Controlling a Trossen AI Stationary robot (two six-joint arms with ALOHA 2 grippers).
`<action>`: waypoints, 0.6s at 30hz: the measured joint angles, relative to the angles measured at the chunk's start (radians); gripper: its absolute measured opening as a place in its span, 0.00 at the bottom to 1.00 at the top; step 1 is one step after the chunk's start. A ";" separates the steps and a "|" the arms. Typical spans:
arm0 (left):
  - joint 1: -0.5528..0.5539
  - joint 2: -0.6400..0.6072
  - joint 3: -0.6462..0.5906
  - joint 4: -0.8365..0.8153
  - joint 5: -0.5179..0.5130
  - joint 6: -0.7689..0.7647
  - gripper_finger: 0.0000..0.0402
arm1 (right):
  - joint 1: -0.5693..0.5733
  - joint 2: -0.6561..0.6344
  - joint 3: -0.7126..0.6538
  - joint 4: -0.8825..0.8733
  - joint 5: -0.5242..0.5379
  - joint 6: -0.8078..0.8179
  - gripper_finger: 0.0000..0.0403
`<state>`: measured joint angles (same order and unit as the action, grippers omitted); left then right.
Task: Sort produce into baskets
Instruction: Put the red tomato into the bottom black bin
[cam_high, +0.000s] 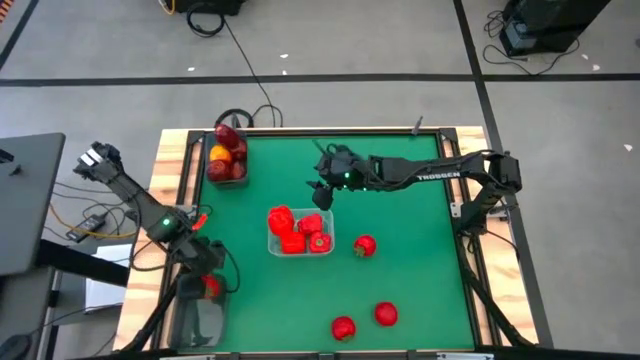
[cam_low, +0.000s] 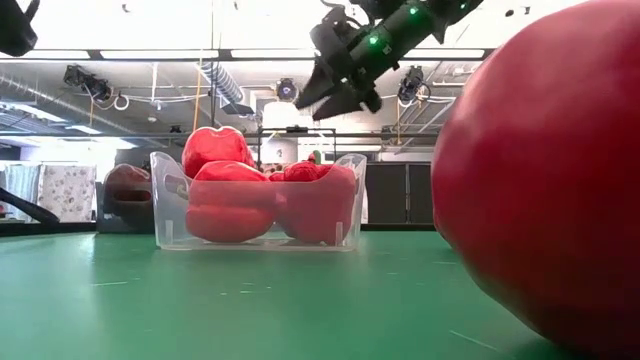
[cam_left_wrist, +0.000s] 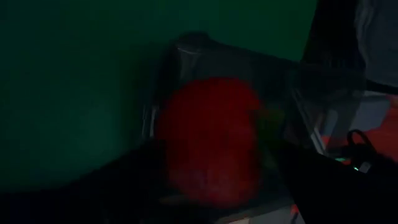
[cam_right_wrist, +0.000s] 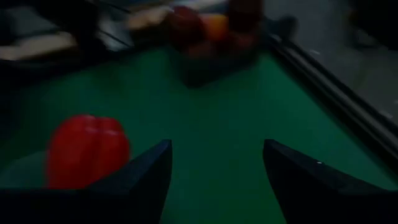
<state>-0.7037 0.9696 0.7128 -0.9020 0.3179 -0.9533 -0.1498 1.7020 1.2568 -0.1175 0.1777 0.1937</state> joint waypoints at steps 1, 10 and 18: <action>-0.007 0.003 0.000 0.001 -0.008 -0.009 0.84 | 0.012 0.000 0.000 -0.024 0.057 0.021 0.65; -0.058 0.003 0.001 -0.024 -0.089 -0.070 0.84 | 0.119 0.000 0.000 -0.357 0.328 0.203 0.65; -0.056 -0.008 0.049 -0.031 -0.441 0.008 0.84 | 0.134 0.000 0.000 -0.582 0.059 0.326 0.68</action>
<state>-0.7597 0.9611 0.7621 -0.9329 -0.1233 -0.9451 -0.0156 1.7020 1.2568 -0.6992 0.2371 0.5195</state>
